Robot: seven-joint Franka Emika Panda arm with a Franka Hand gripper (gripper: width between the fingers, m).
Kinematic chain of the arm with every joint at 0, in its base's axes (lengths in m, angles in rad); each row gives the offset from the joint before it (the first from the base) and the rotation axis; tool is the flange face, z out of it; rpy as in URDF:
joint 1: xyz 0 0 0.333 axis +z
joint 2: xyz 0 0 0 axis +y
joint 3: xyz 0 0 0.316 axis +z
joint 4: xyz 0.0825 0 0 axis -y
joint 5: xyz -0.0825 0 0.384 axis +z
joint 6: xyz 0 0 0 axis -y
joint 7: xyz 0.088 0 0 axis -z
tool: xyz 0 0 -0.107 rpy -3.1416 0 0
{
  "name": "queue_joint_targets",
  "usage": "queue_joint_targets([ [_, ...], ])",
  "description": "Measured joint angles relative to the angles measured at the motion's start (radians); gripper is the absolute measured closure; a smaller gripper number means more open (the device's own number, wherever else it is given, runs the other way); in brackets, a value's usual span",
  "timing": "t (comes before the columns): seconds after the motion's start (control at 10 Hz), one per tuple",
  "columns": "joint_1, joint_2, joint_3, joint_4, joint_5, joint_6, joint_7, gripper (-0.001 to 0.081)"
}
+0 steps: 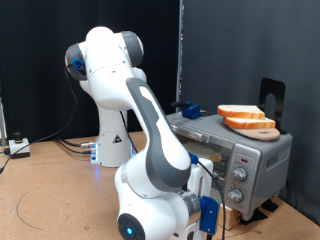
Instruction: Make a piece of toast with the oven
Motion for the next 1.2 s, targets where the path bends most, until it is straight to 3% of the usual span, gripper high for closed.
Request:
queue_joint_targets([
  [0.4,0.014,-0.001,0.043,-0.071,0.040,0.086,-0.030,-0.0002],
  [1.0,0.019,-0.010,0.071,-0.105,0.058,0.139,-0.031,-0.0002],
  [1.2,0.022,-0.012,0.073,-0.117,0.058,0.158,-0.031,0.0258],
])
